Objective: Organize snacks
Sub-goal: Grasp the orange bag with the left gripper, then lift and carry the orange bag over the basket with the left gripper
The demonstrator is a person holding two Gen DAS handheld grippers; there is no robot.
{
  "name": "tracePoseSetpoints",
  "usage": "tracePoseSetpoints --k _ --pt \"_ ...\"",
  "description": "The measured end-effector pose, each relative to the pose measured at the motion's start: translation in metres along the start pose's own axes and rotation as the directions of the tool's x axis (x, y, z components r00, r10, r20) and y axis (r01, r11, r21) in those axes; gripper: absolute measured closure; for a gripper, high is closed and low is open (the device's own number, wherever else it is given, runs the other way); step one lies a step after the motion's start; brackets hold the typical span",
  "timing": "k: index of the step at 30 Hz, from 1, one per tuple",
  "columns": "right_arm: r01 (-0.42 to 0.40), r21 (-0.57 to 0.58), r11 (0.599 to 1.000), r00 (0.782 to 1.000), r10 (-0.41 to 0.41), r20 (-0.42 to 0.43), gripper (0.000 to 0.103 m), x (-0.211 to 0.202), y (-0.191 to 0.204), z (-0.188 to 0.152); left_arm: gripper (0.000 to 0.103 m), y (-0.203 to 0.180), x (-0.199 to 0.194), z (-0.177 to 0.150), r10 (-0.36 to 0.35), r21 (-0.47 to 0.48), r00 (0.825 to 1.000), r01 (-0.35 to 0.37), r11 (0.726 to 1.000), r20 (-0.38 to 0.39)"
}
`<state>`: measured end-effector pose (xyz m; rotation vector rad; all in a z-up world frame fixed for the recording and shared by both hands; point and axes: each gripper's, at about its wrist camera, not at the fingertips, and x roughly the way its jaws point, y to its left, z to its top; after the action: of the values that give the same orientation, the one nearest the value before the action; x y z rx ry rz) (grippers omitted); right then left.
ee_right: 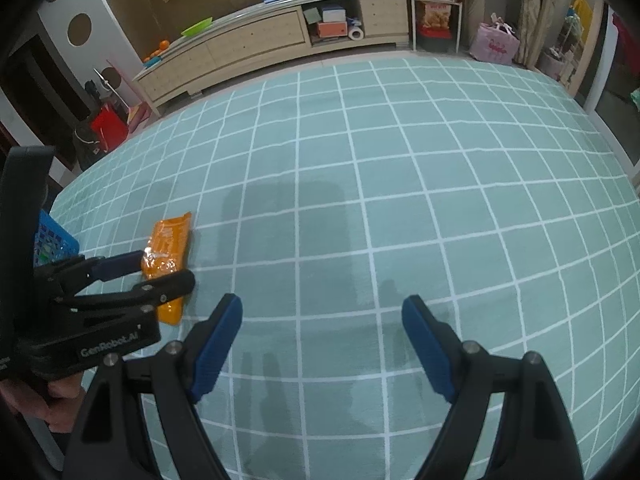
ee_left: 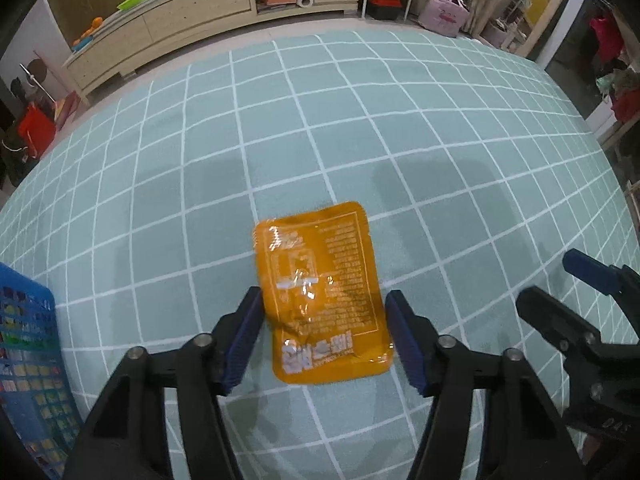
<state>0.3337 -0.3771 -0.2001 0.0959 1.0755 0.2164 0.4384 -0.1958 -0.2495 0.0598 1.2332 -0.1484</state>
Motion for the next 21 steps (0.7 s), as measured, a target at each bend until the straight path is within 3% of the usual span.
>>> tracePoseSetpoints --k 2,6,21 --pt "-0.009 0.023 1.0 1.0 0.009 -0.005 0.017 0.002 0.001 0.001 0.057 0.002 -0.001 -0.005 0.005 0.02 1.0 -0.005 1.0 0.009" --pt "-0.013 0.021 1.0 1.0 0.013 -0.015 0.018 0.007 0.01 0.003 0.061 0.008 -0.006 -0.013 0.002 0.027 1.0 -0.002 1.0 -0.001" --pt "-0.001 -0.024 1.0 0.999 0.0 -0.043 0.018 0.007 0.027 0.002 0.061 0.037 -0.053 -0.053 -0.048 0.041 0.997 0.045 0.998 0.06"
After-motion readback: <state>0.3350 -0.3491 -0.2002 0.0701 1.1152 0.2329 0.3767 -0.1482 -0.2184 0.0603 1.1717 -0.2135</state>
